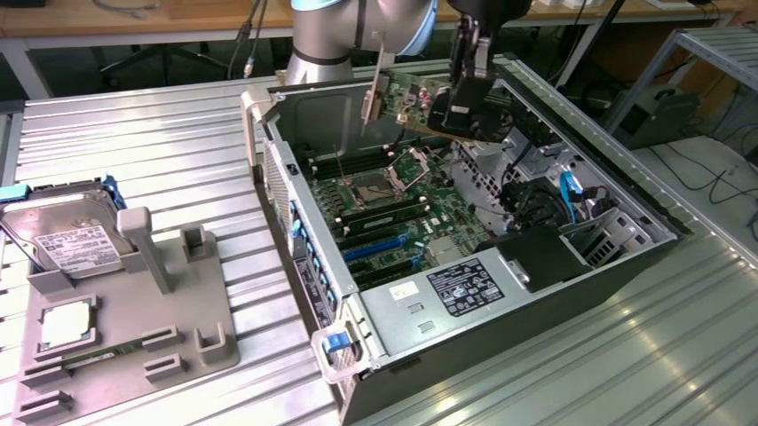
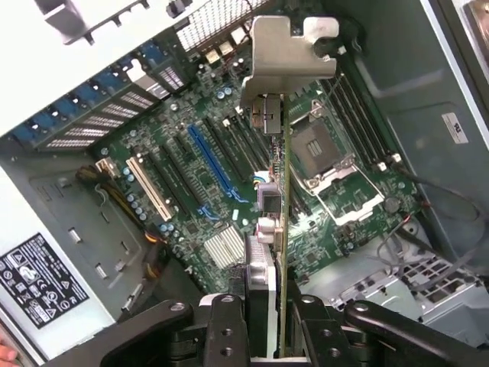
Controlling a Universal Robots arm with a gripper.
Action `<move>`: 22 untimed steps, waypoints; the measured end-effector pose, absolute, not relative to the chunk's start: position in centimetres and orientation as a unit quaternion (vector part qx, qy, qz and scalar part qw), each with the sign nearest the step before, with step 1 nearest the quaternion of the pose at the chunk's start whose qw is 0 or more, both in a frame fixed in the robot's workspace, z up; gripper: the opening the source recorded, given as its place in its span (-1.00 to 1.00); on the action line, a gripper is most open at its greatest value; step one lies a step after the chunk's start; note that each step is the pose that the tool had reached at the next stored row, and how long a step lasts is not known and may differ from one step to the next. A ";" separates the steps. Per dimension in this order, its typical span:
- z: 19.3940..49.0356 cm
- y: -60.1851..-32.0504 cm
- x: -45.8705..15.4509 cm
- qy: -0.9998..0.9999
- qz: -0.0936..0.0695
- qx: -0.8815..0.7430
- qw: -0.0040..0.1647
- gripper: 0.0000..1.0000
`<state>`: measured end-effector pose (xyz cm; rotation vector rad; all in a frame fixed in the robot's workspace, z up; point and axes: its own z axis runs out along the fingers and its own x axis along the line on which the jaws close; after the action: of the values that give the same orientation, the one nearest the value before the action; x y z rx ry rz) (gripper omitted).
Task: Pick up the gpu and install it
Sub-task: 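Insert the gpu into the slot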
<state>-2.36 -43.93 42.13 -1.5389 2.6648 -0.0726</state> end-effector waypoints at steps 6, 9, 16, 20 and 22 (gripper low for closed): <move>42.1 -43.9 -2.4 0.836 -0.022 -0.548 0.033 -0.44; 42.1 -43.9 -2.4 0.824 -0.021 -0.565 0.034 -0.44; 42.1 -43.9 -2.4 0.792 -0.019 -0.609 0.035 -0.44; 42.1 -43.9 -2.4 0.774 -0.018 -0.632 0.035 -0.44; 42.1 -43.9 -2.4 0.766 -0.018 -0.642 0.035 -0.44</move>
<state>-2.36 -43.93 42.08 -1.9727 2.3528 -0.0543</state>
